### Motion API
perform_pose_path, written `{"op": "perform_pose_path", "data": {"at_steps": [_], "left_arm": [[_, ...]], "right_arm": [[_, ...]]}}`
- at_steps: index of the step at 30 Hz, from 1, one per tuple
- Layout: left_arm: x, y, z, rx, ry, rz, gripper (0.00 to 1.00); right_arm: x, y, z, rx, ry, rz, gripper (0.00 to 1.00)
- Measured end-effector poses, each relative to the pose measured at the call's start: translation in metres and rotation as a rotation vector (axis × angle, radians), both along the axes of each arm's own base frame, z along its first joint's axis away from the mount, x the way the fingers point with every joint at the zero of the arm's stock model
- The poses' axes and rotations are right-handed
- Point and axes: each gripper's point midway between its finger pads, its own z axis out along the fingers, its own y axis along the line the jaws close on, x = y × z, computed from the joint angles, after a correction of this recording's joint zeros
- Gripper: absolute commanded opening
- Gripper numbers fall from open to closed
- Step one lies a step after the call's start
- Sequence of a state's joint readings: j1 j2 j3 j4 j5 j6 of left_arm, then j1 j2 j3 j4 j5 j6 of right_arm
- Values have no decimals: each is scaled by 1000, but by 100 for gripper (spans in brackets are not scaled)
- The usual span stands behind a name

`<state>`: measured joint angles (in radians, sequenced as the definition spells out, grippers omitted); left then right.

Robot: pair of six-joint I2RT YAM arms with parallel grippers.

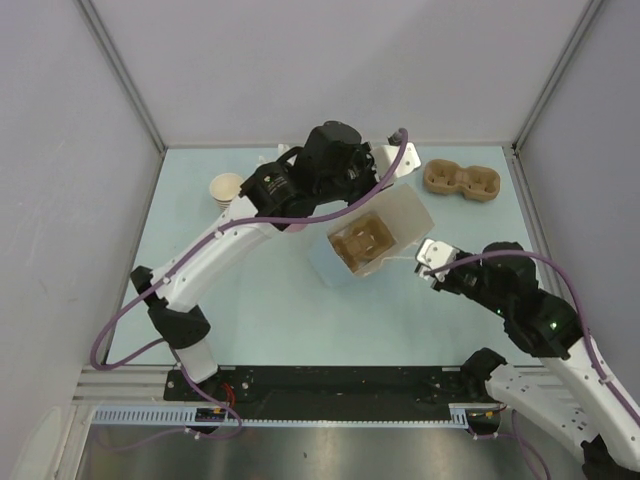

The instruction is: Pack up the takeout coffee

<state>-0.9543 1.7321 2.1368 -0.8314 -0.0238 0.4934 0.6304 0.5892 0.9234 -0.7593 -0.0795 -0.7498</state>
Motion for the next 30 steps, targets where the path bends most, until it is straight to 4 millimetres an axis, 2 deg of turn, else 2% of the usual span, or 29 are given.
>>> {"op": "perform_pose_path", "data": {"at_steps": [4,9,11,14,15,17,18,20,23,30], "left_arm": [[12,8,-16,18,33,38,0],[32,21,-12,-13,31,97,0],[41,28,-10,-28,36,125,0],[50,37,-9,-44,45,162,0],[52,39,-9,-47,47,169,0],[56,42,-9,-56,52,185,0],[57,43,-9,-60,55,191,0],[59,45,-9,-68,63,202,0],[60,46,-9,-74,70,211,0],[62,46,-10,-94,89,230,0]], "right_arm": [[26,8,20,49,-35,-75,0],[57,14,55,122,-96,-169,0],[66,15,66,149,-120,-200,3],[75,17,74,178,-138,-230,20],[77,18,75,185,-141,-236,35],[79,19,76,195,-139,-242,54],[79,19,76,199,-136,-243,72],[79,20,76,208,-132,-246,89],[79,19,77,220,-132,-249,100],[72,4,92,265,-168,-271,100]]}}
